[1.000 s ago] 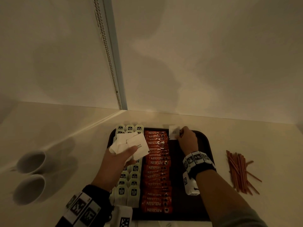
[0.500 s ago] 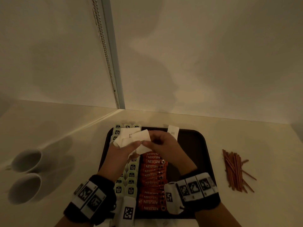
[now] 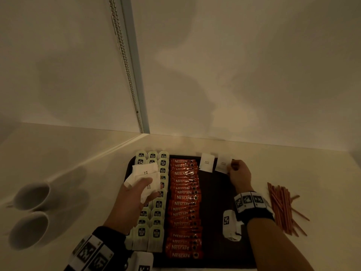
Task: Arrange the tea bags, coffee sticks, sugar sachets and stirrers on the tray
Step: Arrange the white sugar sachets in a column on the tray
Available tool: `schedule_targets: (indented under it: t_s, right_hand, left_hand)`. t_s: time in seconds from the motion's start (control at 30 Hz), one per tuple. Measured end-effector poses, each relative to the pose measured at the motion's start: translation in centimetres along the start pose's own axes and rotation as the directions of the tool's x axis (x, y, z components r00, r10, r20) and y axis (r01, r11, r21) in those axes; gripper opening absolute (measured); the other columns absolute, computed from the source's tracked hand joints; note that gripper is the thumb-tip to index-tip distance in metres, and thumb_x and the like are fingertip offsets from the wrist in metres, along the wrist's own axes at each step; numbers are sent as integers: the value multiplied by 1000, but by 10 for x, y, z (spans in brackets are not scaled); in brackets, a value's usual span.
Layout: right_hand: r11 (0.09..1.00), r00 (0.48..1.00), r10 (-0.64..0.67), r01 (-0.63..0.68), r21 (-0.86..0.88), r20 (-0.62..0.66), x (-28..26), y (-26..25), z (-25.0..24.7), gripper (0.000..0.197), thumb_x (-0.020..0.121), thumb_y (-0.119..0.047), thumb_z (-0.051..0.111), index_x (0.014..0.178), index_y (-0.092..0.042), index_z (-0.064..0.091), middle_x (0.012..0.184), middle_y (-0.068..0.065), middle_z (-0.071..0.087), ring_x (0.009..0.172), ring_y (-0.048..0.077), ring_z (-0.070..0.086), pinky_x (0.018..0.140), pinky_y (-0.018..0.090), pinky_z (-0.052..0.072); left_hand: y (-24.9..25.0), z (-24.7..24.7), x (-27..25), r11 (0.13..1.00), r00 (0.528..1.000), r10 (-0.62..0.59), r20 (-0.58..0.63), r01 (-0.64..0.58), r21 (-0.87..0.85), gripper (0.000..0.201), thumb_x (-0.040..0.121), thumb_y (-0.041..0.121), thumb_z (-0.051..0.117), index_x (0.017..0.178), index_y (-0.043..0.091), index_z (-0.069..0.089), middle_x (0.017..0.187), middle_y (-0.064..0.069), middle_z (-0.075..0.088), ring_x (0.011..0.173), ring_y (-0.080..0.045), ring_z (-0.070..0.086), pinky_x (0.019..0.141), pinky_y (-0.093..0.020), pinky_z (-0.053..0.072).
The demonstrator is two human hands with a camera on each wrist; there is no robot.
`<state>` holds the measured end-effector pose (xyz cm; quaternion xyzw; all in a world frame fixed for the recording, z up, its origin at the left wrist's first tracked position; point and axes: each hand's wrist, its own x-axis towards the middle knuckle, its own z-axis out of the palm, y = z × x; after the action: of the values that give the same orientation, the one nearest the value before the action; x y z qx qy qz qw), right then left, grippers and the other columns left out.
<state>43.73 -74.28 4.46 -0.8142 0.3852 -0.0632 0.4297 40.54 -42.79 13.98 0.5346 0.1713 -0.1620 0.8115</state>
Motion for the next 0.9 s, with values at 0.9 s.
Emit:
schedule_targets:
  t_s: [0.9]
  right_hand:
    - [984, 987, -134, 143, -108, 87, 10, -4, 2, 22, 88, -17, 63, 104, -2, 61, 102, 15, 67, 91, 26, 60, 71, 23, 40]
  left_hand:
    - [0, 1, 3, 994, 998, -53, -31, 50, -100, 26, 92, -2, 47, 108, 12, 61, 120, -21, 61, 109, -42, 58, 53, -23, 56]
